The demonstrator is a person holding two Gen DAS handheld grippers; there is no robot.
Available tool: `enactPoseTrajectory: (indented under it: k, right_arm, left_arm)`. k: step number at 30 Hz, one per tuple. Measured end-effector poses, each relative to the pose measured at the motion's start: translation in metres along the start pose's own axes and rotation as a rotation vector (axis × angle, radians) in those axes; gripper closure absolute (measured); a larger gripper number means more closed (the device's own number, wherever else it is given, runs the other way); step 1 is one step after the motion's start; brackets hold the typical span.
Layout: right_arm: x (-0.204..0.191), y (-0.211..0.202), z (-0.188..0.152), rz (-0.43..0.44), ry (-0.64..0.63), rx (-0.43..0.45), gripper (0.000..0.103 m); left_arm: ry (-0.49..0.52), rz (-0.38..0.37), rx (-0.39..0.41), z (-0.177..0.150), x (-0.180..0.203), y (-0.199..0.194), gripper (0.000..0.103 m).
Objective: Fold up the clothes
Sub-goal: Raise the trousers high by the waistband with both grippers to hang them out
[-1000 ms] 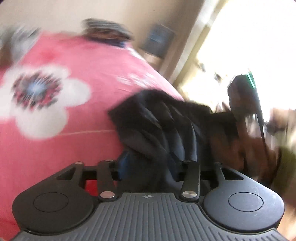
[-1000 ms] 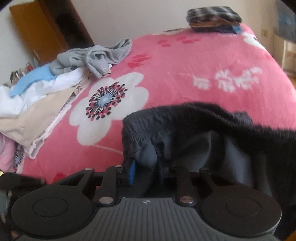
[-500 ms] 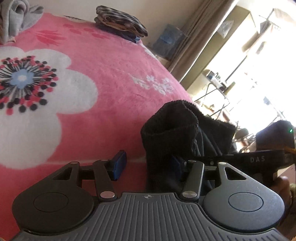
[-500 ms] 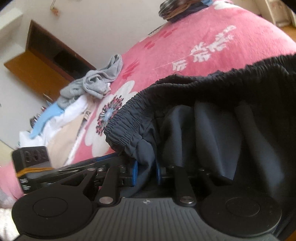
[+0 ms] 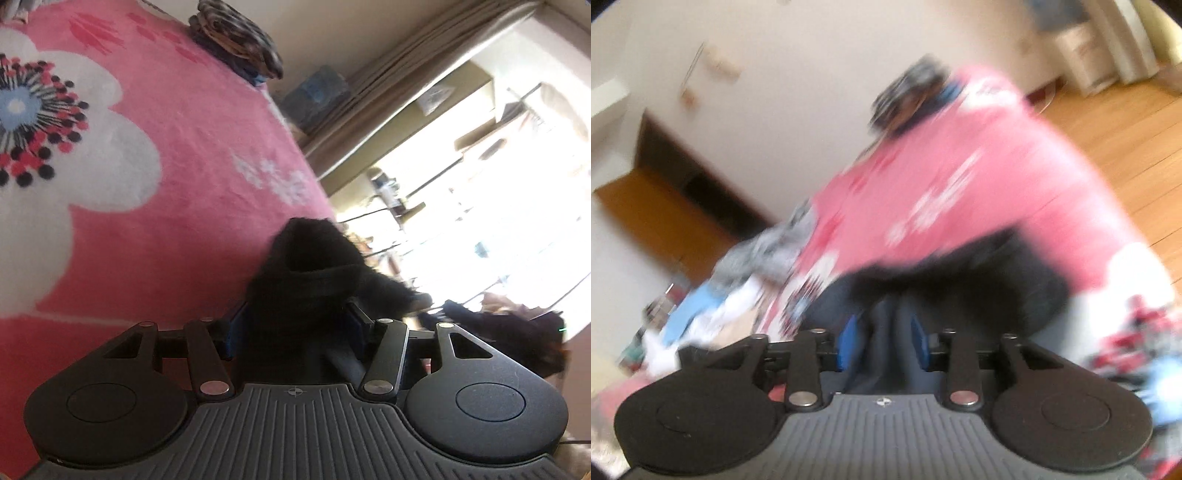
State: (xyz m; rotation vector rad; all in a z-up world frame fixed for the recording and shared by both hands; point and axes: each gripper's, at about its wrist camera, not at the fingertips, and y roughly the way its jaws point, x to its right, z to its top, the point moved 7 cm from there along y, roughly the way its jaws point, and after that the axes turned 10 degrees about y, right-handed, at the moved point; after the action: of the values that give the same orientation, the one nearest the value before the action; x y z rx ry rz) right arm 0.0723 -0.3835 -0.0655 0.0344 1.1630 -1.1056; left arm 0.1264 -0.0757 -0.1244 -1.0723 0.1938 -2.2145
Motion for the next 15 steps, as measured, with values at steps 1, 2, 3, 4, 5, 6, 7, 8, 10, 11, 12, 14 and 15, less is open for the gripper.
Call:
enactPoseTrajectory:
  k: [1,2,3,4,5,6,7,8,10,11,12,14,15]
  right_arm:
    - [0.008,-0.005,0.006,-0.035,0.008,0.03,0.056]
    - [0.016,-0.008,0.01,-0.068,0.02,0.048,0.056]
    - [0.026,-0.011,0.013,-0.1,0.033,0.064,0.055]
    - [0.033,-0.011,0.015,-0.121,0.047,0.072,0.055]
    - [0.04,-0.009,0.014,-0.135,0.065,0.072,0.055]
    - [0.047,-0.007,0.014,-0.147,0.085,0.072,0.055]
    - [0.053,-0.005,0.013,-0.155,0.105,0.072,0.055]
    - [0.056,-0.002,0.013,-0.157,0.113,0.069,0.055]
    - [0.061,0.006,0.011,-0.161,0.12,0.061,0.055]
    - [0.061,0.011,0.011,-0.163,0.121,0.056,0.055]
    - [0.061,0.016,0.011,-0.165,0.121,0.051,0.055]
    - [0.063,0.018,0.012,-0.161,0.115,0.045,0.054]
    - [0.064,0.019,0.013,-0.163,0.11,0.045,0.053]
  left_arm:
    - [-0.002,-0.002,0.003,0.0,0.0,-0.001,0.044]
    - [-0.004,-0.004,0.006,0.001,0.0,-0.001,0.042]
    - [-0.007,-0.004,0.009,0.001,0.0,-0.001,0.042]
    - [-0.015,0.0,0.006,0.002,-0.001,-0.001,0.041]
    - [-0.031,0.004,0.005,0.004,-0.003,0.0,0.041]
    - [-0.045,0.008,0.007,0.006,-0.005,0.001,0.041]
    - [-0.056,0.014,0.007,0.008,-0.006,0.002,0.041]
    - [-0.052,0.033,0.002,0.011,-0.007,0.004,0.041]
    - [-0.034,0.071,-0.01,0.013,-0.007,0.008,0.041]
    - [-0.021,0.091,-0.016,0.013,-0.006,0.01,0.044]
    - [-0.009,0.111,-0.023,0.013,-0.006,0.011,0.046]
    - [0.027,0.15,-0.03,0.013,-0.002,0.013,0.061]
    - [0.048,0.168,-0.03,0.012,0.0,0.014,0.062]
